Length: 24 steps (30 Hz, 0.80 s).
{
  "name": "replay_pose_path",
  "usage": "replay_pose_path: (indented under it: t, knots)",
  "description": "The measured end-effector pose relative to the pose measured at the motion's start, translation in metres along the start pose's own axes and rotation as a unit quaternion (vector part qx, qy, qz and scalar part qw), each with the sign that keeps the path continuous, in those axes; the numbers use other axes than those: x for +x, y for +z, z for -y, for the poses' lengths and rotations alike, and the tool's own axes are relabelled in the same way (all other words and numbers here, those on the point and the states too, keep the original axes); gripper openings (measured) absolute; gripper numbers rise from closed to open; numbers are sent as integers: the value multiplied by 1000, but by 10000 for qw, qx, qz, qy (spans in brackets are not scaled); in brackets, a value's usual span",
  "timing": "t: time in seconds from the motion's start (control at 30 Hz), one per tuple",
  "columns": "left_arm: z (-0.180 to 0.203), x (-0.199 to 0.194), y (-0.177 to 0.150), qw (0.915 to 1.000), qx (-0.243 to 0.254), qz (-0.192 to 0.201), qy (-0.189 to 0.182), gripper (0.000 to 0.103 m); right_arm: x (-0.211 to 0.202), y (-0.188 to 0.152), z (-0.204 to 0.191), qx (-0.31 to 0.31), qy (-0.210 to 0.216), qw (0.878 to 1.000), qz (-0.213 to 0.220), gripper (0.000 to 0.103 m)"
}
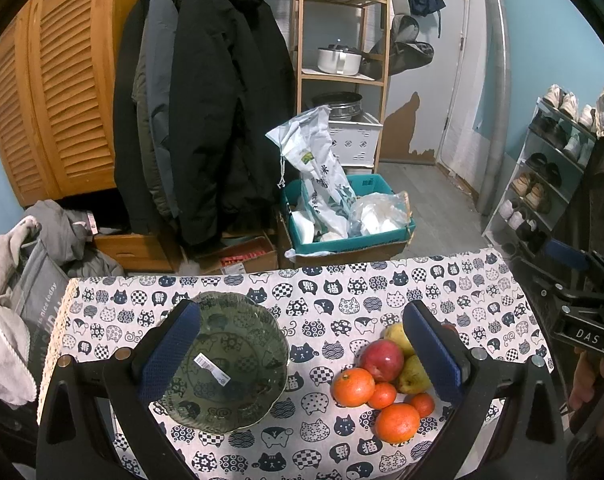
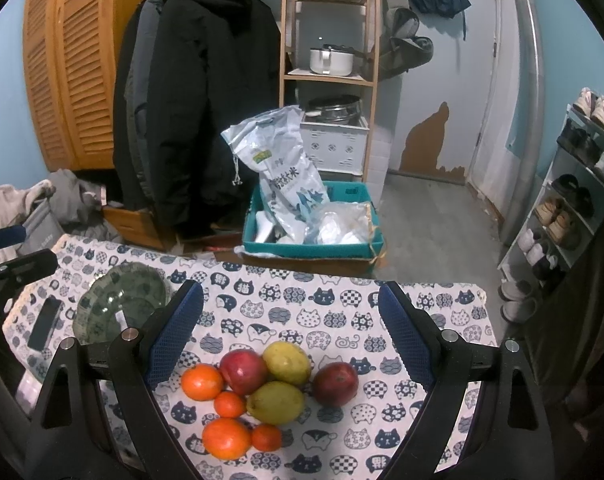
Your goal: Organize fruits
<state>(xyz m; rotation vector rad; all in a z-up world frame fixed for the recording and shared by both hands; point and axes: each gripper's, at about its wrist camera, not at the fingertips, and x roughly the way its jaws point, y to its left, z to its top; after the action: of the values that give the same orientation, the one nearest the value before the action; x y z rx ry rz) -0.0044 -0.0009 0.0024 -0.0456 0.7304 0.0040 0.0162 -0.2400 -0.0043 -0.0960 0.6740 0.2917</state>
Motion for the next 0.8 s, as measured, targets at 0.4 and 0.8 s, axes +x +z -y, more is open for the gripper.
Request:
replay_pose_path:
  t: [0.4, 0.8]
  knots:
    - [-3, 2, -2, 10000, -22, -2, 36, 102, -2, 0, 2, 13, 38, 10000, 68, 88]
    - [-3, 4, -5, 10000, -40, -17, 16, 102, -3, -3, 5, -16, -19, 10000, 44, 88]
